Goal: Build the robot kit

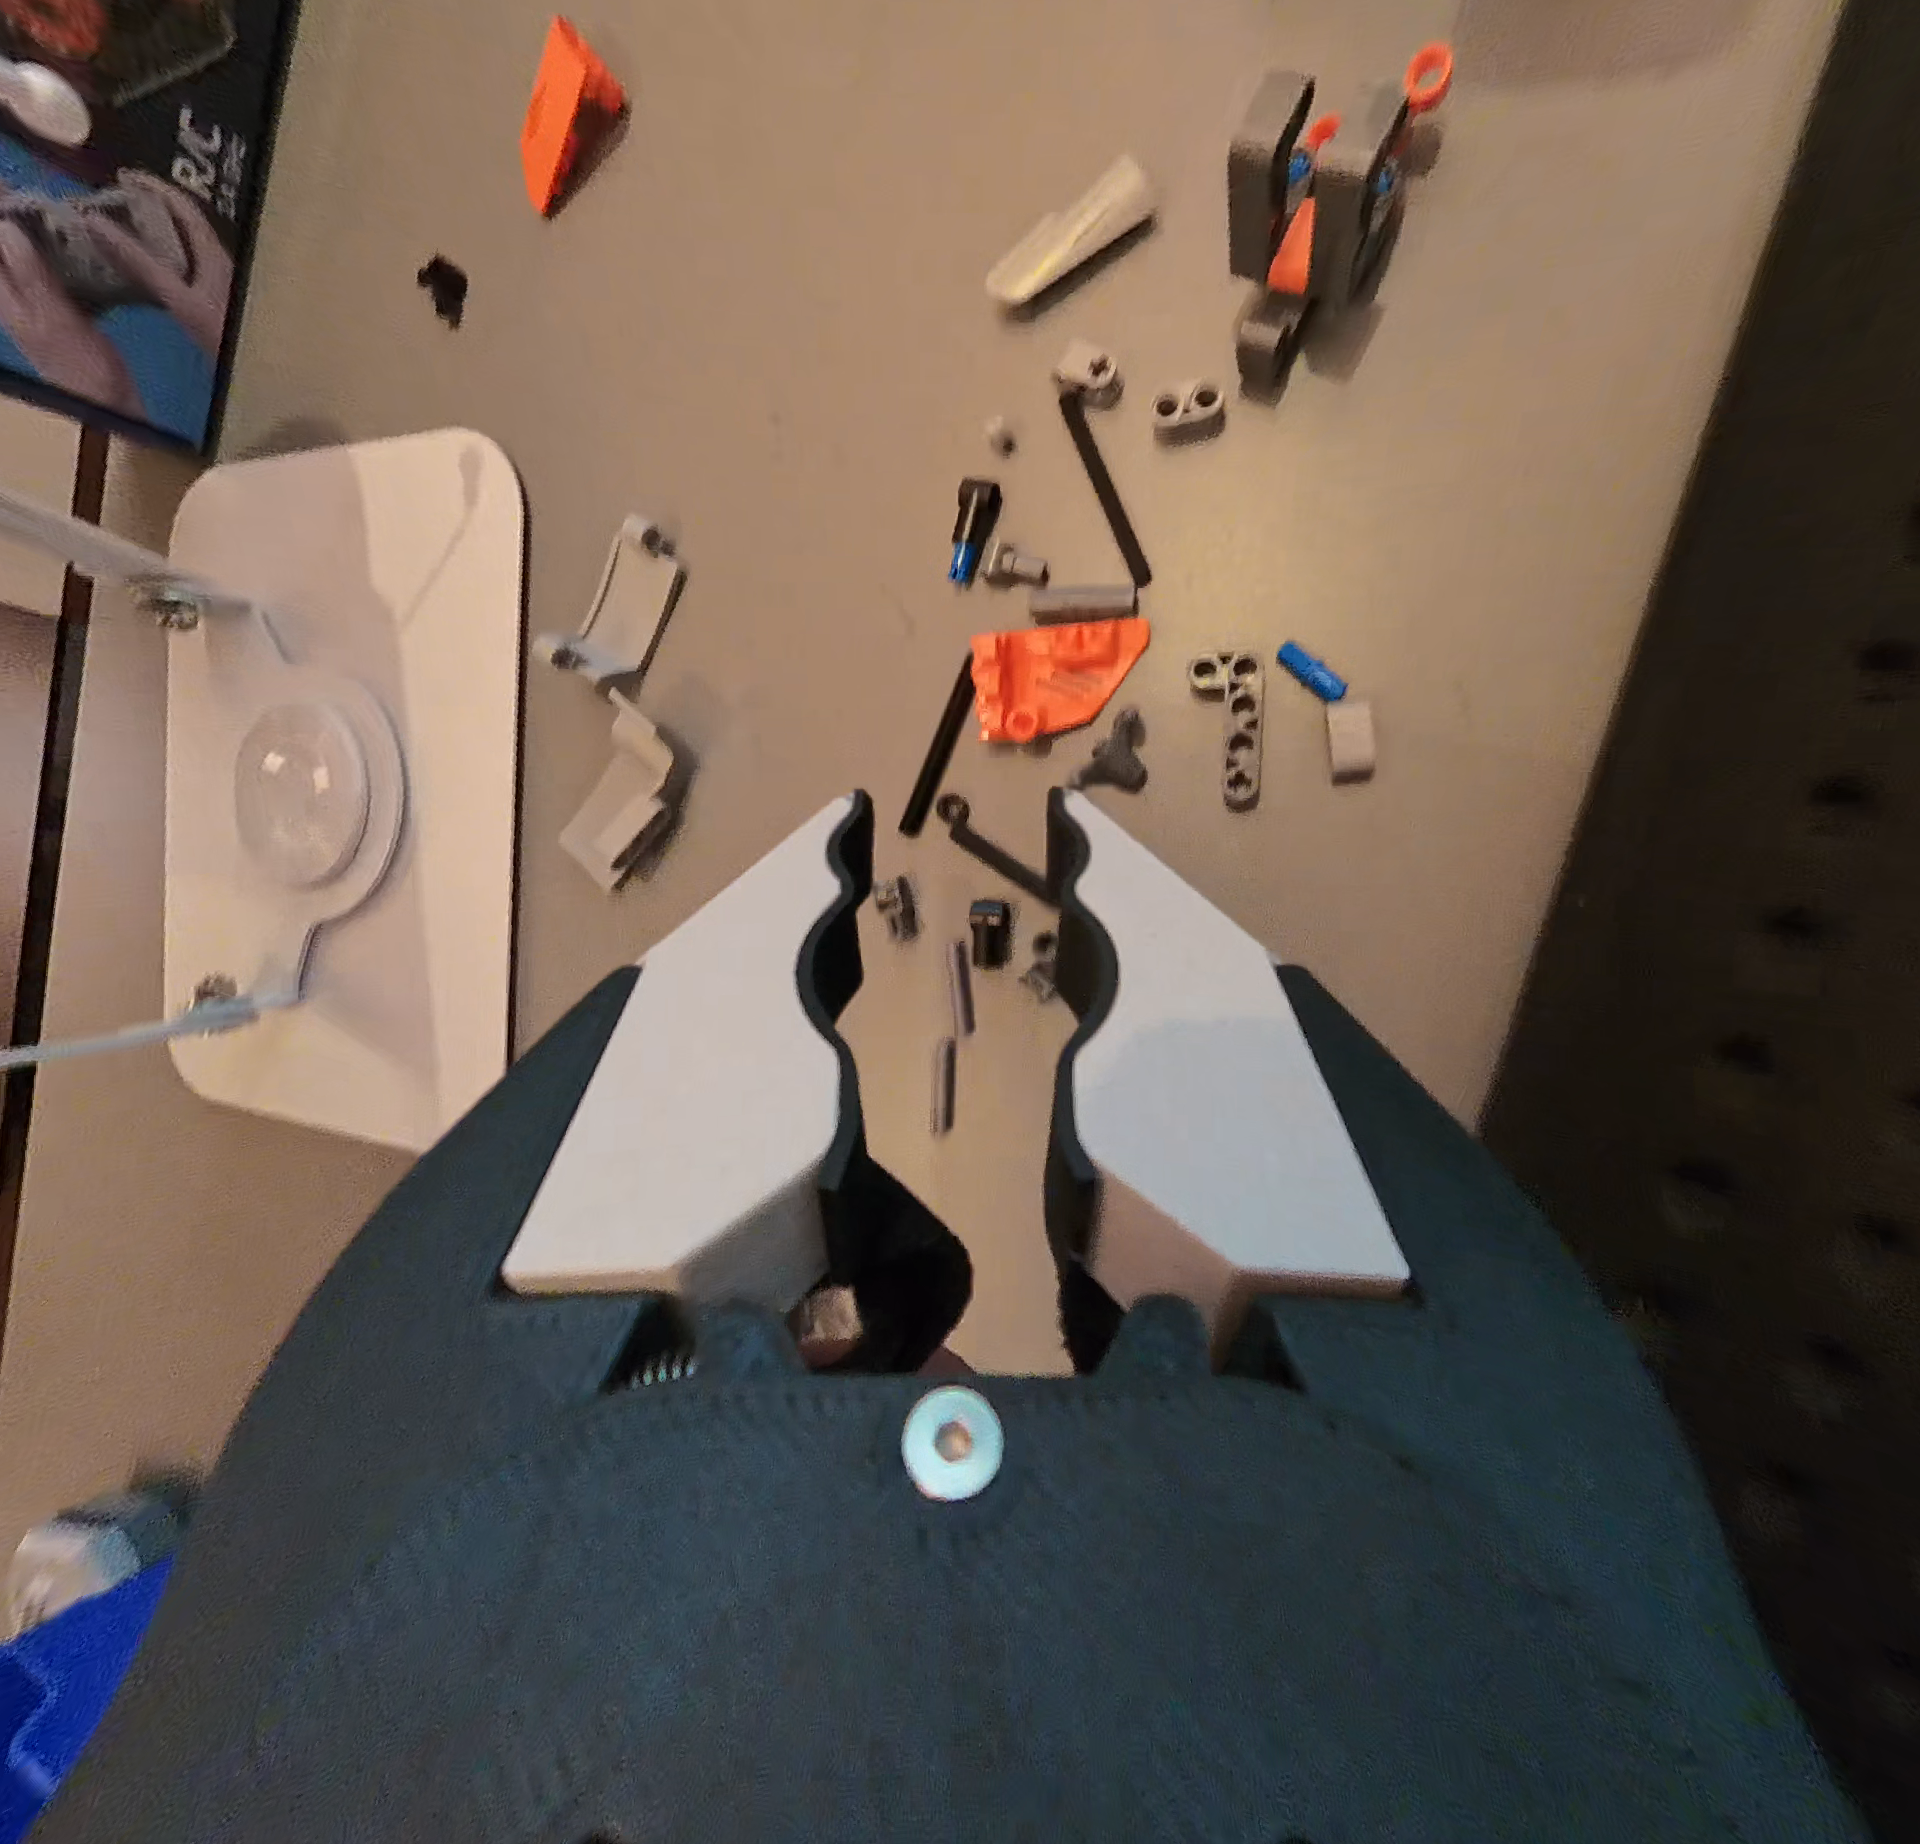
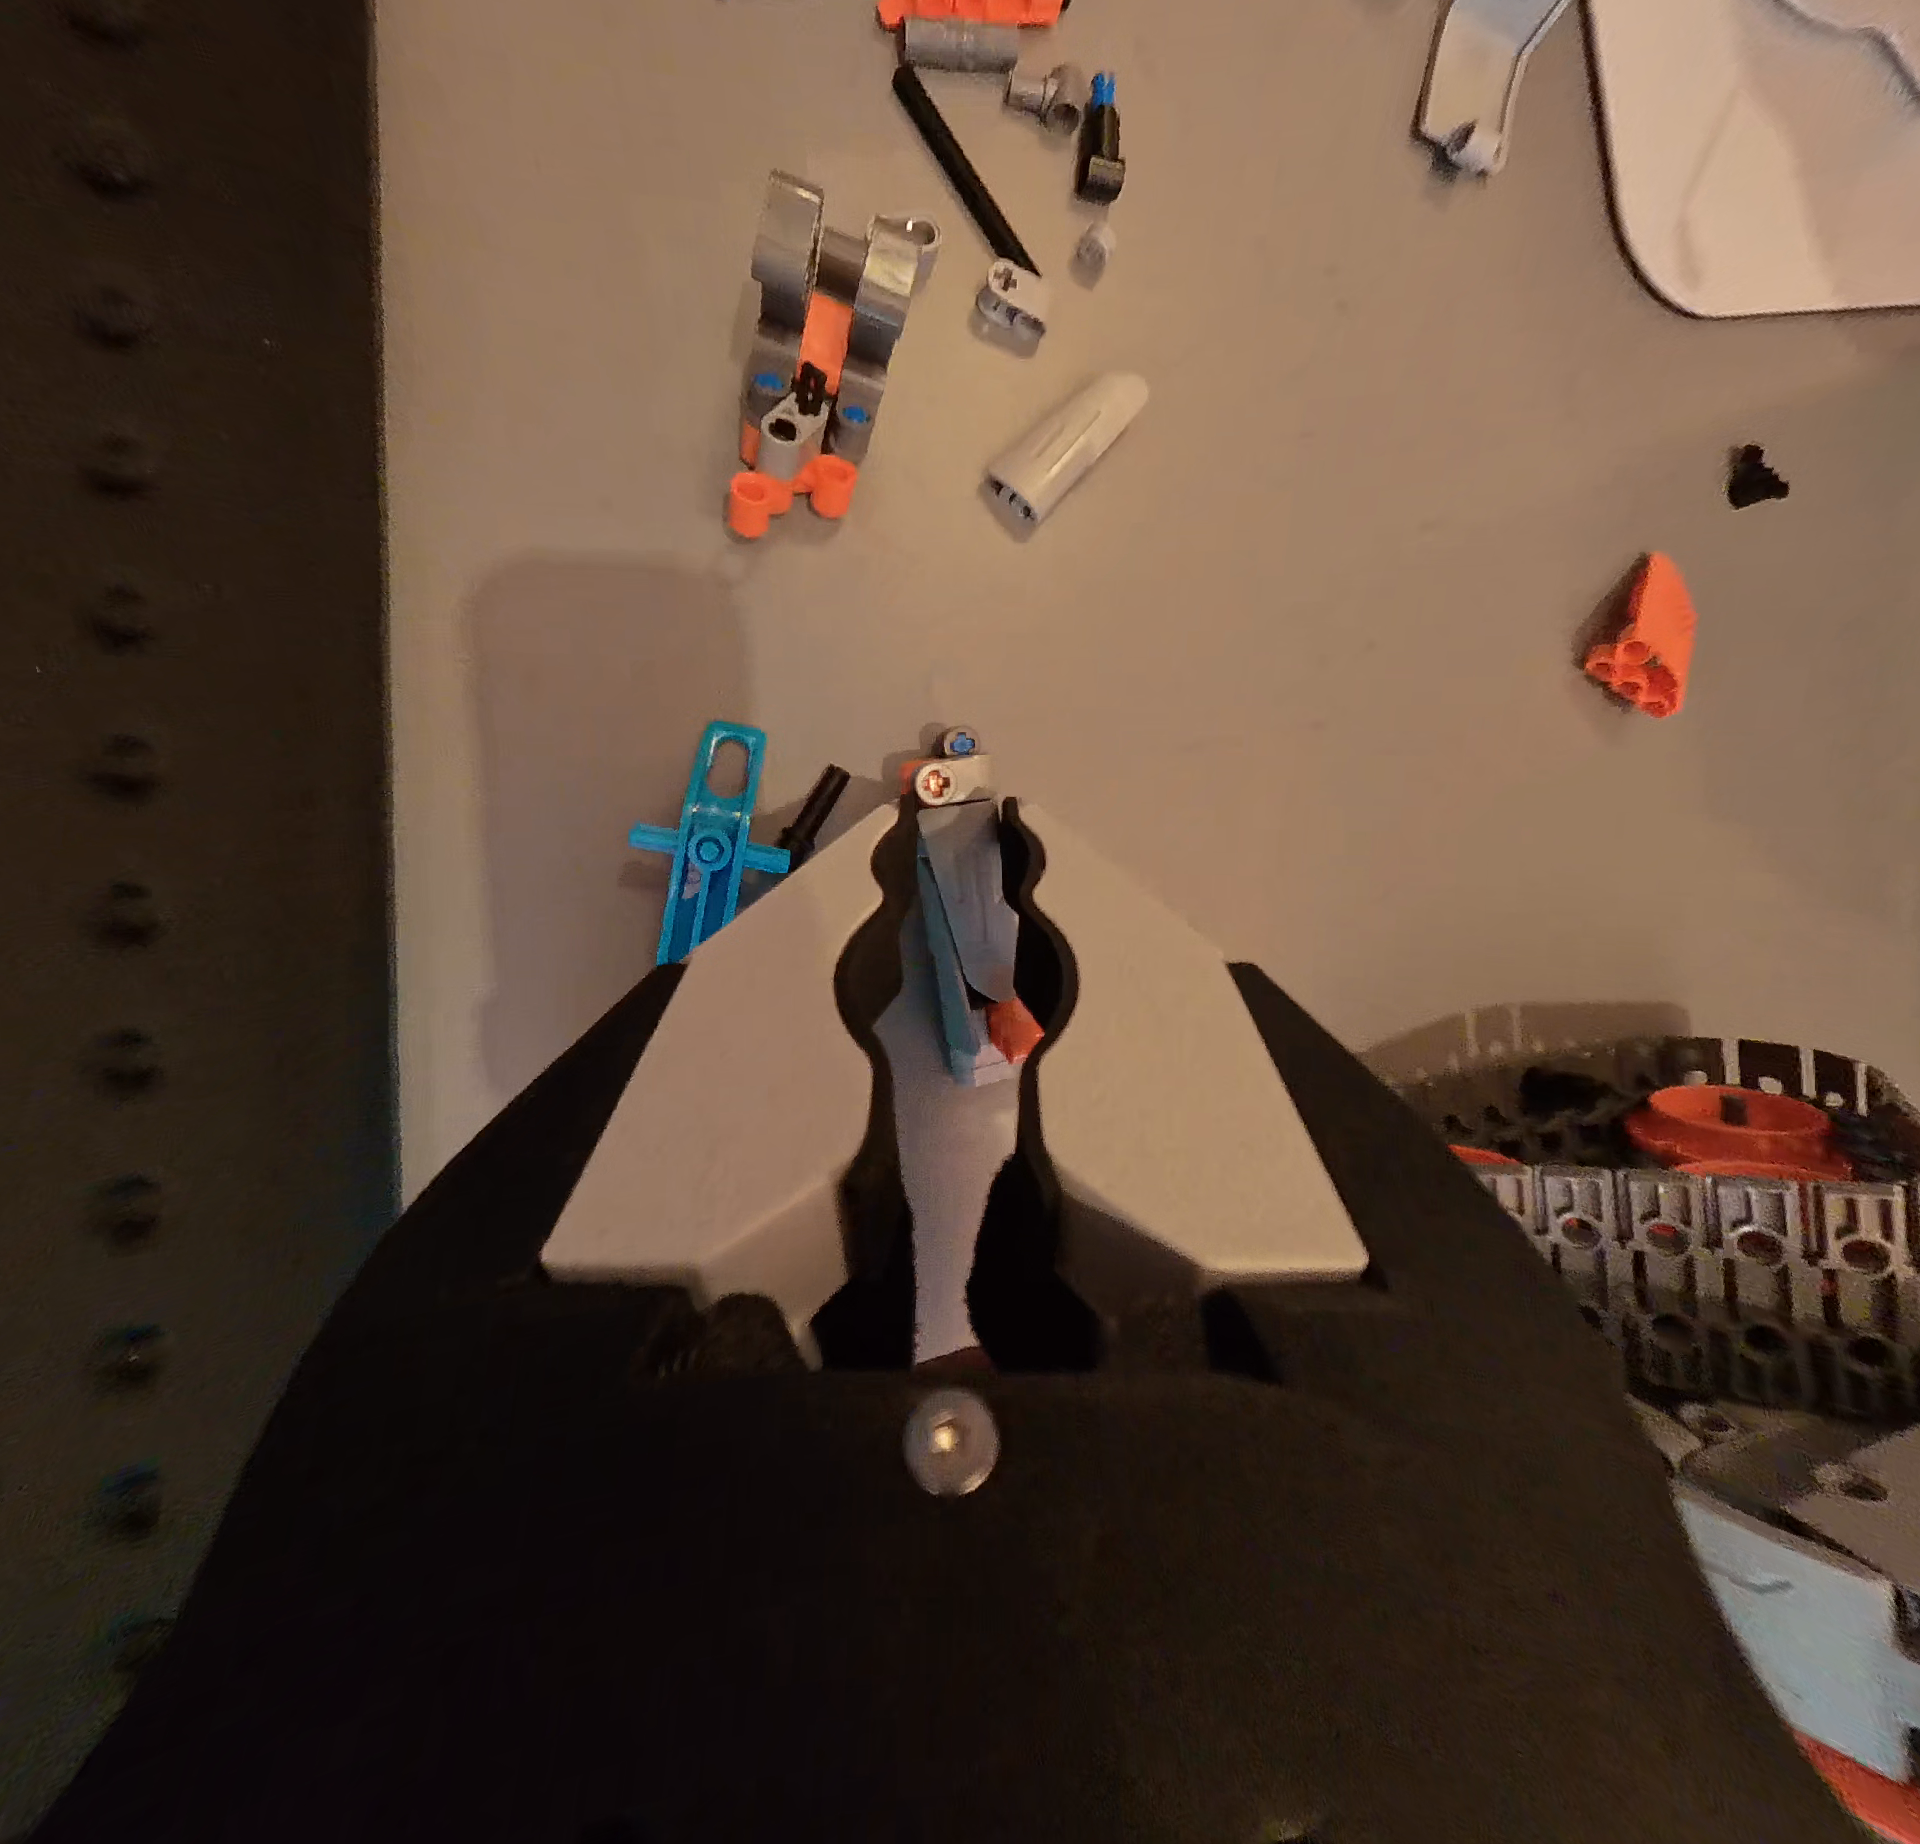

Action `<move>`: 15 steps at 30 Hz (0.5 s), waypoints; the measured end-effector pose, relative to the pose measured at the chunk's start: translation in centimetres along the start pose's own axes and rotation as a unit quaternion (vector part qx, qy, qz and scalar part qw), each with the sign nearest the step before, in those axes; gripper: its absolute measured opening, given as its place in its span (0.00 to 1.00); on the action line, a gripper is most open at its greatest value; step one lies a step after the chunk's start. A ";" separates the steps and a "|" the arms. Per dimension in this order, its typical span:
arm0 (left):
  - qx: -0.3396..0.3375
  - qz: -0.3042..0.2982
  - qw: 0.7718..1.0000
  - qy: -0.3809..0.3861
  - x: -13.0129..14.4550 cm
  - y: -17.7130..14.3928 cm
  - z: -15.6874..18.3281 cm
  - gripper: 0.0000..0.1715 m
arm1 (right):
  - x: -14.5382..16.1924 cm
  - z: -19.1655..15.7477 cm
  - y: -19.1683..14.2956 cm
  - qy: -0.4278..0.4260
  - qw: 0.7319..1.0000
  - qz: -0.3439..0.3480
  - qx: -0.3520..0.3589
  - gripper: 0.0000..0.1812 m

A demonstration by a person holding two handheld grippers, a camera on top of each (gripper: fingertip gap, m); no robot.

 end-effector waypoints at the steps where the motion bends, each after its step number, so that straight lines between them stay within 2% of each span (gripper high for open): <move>1: -0.002 -0.006 1.000 -0.007 0.5 -0.3 -0.1 0.18 | -0.1 -0.1 0.0 0.002 1.000 0.005 -0.007 0.07; 8: -0.025 -0.073 0.996 -0.035 3.6 -1.1 -0.5 0.17 | 0.0 -0.2 -0.1 0.012 1.000 0.016 -0.021 0.11; 11: -0.043 -0.052 0.997 -0.035 3.5 -2.7 -0.6 0.16 | 0.1 0.0 -0.5 0.022 0.999 0.027 -0.016 0.13; 15: -0.094 -0.029 0.994 -0.044 4.2 -6.4 -1.4 0.15 | 0.2 0.3 -1.2 0.039 0.998 0.050 -0.010 0.13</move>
Point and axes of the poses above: each gripper's, where its closed fingertips meet, y out along the fingers, x out of its underside, z = x × y across the jaws, the point moved 5 cm from there along -y, back along the fingers, and after that the axes turned 13 degrees about -z, right-handed, at the moved point
